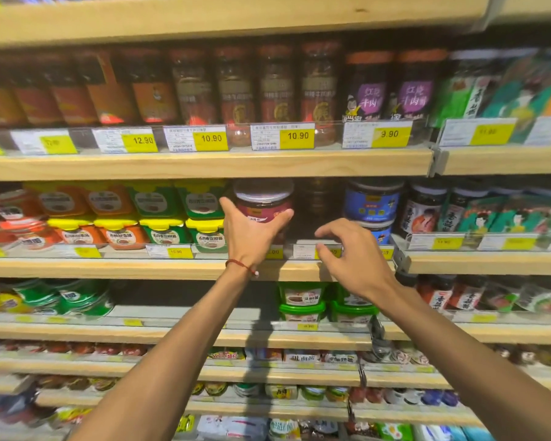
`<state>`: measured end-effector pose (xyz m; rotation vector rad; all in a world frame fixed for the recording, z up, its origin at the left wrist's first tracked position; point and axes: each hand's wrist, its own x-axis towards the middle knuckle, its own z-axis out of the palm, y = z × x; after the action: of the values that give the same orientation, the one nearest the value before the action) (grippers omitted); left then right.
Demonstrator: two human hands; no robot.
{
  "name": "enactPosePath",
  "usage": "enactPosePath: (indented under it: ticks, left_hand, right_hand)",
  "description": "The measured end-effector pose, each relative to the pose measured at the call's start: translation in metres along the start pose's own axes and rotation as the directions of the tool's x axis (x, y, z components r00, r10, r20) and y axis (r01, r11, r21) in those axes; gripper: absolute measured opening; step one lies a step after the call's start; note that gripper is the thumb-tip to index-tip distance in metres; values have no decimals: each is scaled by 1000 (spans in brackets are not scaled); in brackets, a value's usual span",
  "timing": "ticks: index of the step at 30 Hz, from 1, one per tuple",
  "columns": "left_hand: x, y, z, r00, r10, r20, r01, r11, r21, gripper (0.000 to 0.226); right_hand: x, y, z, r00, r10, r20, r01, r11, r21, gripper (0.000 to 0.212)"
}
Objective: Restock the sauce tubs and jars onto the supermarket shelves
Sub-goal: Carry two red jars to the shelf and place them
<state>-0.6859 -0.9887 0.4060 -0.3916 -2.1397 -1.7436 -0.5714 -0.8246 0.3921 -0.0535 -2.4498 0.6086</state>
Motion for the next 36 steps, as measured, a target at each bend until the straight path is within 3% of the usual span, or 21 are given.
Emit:
enactPosePath:
  ticks: [11,19,24,28,36]
  left_hand:
    - [-1,-9,2,997,62,-39,-61,997,38,83]
    - [-4,-8,9,996,88,-15,-85,986,142,79]
    - [-1,-18,1,999,28,-32,-24,993,118,106]
    - [1,-23,2,998,36,-54,-27,987,161,91]
    - [4,-25,4,978,160,-135,-128,967,219,63]
  right_hand:
    - [18,-17,28,997,8,78,-23,981,194,59]
    - [22,-19,41,996,45,81,-62,975,211,58]
    - [28,-15,44,991,60,117,-82,978,190,61]
    - [34,-14,50,982,80,173,-109,980,168,63]
    - [34,-9,47,988,54,145,-64,996,66,53]
